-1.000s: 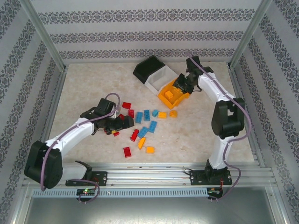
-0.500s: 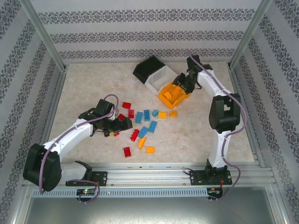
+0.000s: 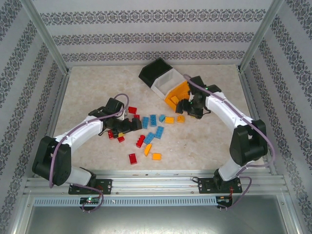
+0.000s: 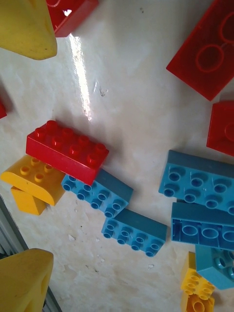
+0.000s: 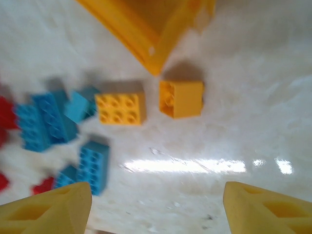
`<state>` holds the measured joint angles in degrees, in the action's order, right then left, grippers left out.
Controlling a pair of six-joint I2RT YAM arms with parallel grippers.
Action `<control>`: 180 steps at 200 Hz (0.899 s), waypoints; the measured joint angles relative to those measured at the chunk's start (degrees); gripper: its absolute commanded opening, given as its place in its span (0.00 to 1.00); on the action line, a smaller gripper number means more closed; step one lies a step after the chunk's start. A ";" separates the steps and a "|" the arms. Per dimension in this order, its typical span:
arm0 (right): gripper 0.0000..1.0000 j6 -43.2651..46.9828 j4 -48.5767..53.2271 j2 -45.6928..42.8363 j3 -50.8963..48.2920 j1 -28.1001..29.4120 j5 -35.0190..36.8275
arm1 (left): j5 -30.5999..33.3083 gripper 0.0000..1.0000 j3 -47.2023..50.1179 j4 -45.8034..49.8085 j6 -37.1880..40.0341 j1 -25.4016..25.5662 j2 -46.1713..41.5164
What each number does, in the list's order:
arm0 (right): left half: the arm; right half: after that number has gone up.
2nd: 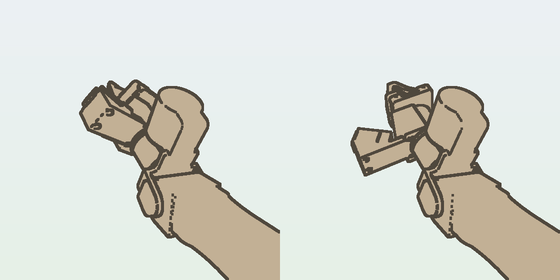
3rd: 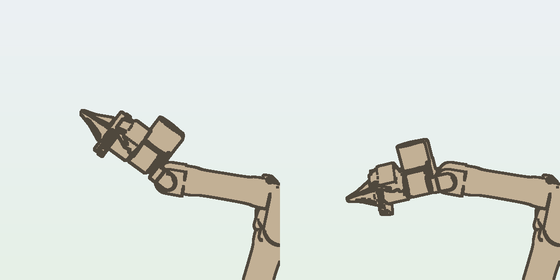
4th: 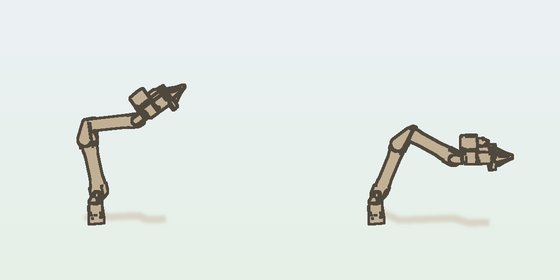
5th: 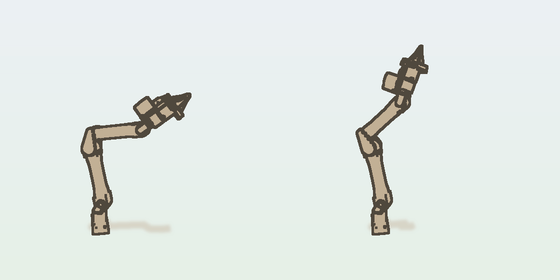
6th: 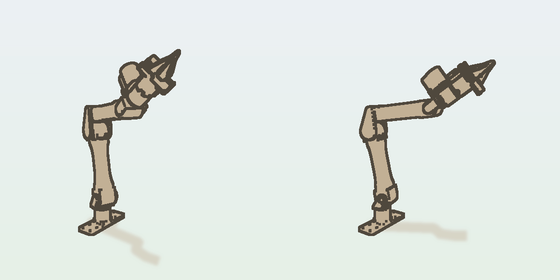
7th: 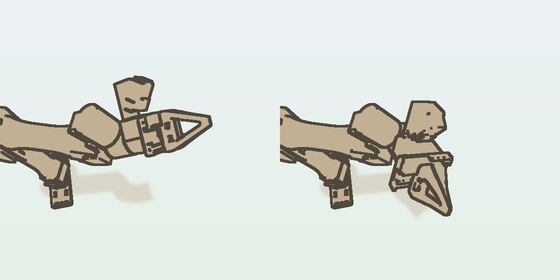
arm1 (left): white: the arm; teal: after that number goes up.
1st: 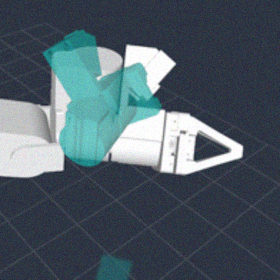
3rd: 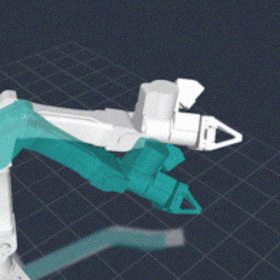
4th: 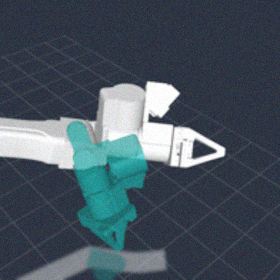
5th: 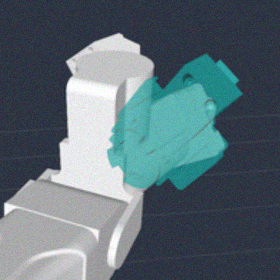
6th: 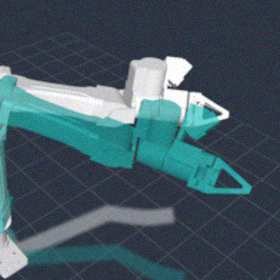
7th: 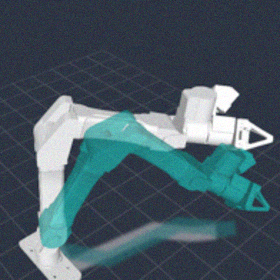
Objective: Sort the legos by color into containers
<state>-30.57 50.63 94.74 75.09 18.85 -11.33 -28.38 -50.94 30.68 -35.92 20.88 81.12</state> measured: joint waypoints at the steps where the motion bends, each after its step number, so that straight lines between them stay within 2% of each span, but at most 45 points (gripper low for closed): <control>1: 0.71 0.07 0.04 0.11 -0.04 0.04 0.04 | -0.02 1.00 0.00 -0.02 0.00 0.00 0.00; 33: 0.68 3.41 0.17 6.19 -0.35 0.81 1.27 | -0.37 1.00 -0.09 -0.24 -0.02 0.00 -0.02; 92: 0.65 3.89 -1.14 13.94 3.21 0.81 1.55 | -0.26 1.00 1.05 -0.22 -0.09 0.00 -2.49; 180: 0.49 4.04 -2.80 16.72 4.59 0.76 3.96 | 0.33 1.00 1.75 -0.20 -0.48 -0.02 -3.78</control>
<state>-26.52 47.83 111.46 79.68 19.62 -7.38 -28.05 -49.19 30.48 -36.40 20.86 77.34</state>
